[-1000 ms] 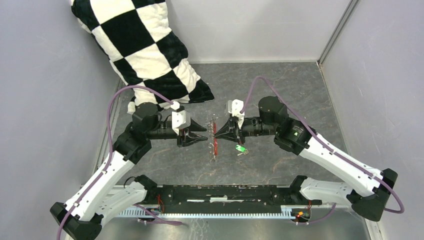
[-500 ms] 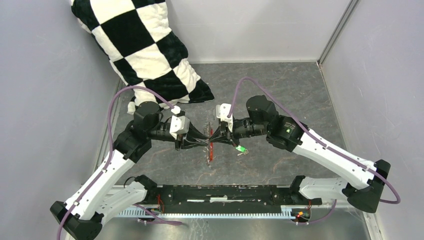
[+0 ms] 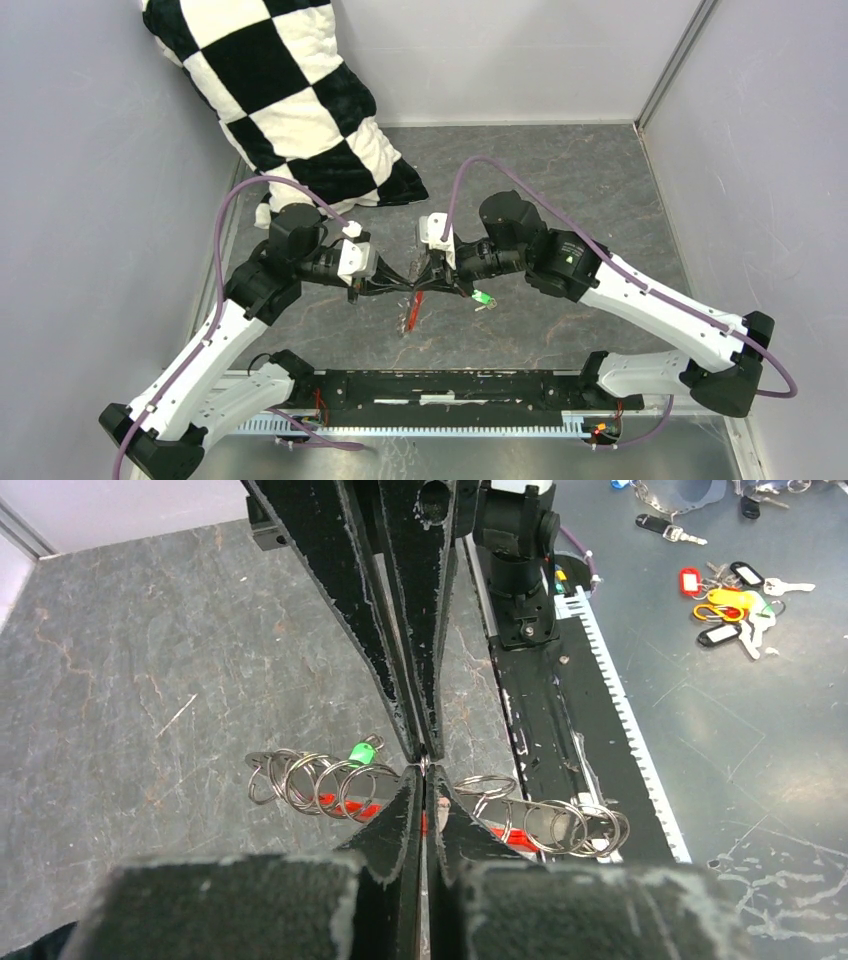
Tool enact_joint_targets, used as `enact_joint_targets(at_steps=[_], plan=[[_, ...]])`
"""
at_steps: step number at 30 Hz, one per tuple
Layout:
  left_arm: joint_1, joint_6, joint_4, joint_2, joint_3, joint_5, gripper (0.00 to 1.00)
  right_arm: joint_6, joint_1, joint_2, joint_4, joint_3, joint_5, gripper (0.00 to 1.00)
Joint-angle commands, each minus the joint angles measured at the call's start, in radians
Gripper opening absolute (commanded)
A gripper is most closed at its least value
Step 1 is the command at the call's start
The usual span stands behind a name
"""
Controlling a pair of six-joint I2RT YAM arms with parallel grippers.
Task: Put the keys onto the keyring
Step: Adjust the keyring.
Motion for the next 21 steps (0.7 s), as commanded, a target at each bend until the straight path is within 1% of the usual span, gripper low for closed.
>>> enact_joint_targets(at_steps=[1, 3, 4, 6, 7, 9, 11, 15, 17, 19, 21], plan=[[-0.003, 0.122, -0.071, 0.0, 0.045, 0.056, 0.02, 0.029, 0.007, -0.028, 0.102, 0.041, -0.007, 0.13], [-0.003, 0.143, -0.077, -0.004, 0.052, 0.107, 0.02, 0.057, 0.004, -0.062, 0.142, 0.011, 0.009, 0.28], [-0.003, 0.148, -0.076, -0.007, 0.055, 0.132, 0.02, 0.064, 0.004, -0.087, 0.163, -0.005, 0.018, 0.33], [-0.004, 0.152, -0.07, -0.015, 0.061, 0.185, 0.02, 0.085, -0.002, -0.135, 0.211, -0.052, 0.029, 0.41], [-0.003, 0.153, -0.07, -0.017, 0.065, 0.211, 0.02, 0.095, -0.007, -0.162, 0.234, -0.078, 0.031, 0.43], [-0.003, 0.149, -0.069, -0.02, 0.079, 0.267, 0.02, 0.115, -0.019, -0.21, 0.274, -0.122, 0.032, 0.45], [-0.003, 0.152, -0.068, -0.016, 0.095, 0.354, 0.02, 0.138, -0.034, -0.252, 0.312, -0.166, 0.036, 0.45], [-0.003, 0.18, -0.045, -0.014, 0.117, 0.492, 0.02, 0.175, -0.057, -0.294, 0.373, -0.224, 0.019, 0.45], [-0.003, 0.178, 0.001, -0.02, 0.117, 0.528, 0.02, 0.188, -0.062, -0.302, 0.395, -0.234, -0.009, 0.47], [-0.003, 0.152, 0.088, -0.03, 0.11, 0.553, 0.02, 0.202, -0.064, -0.314, 0.428, -0.246, -0.044, 0.47], [-0.003, 0.14, 0.13, -0.029, 0.109, 0.577, 0.02, 0.214, -0.065, -0.326, 0.458, -0.259, -0.068, 0.47]])
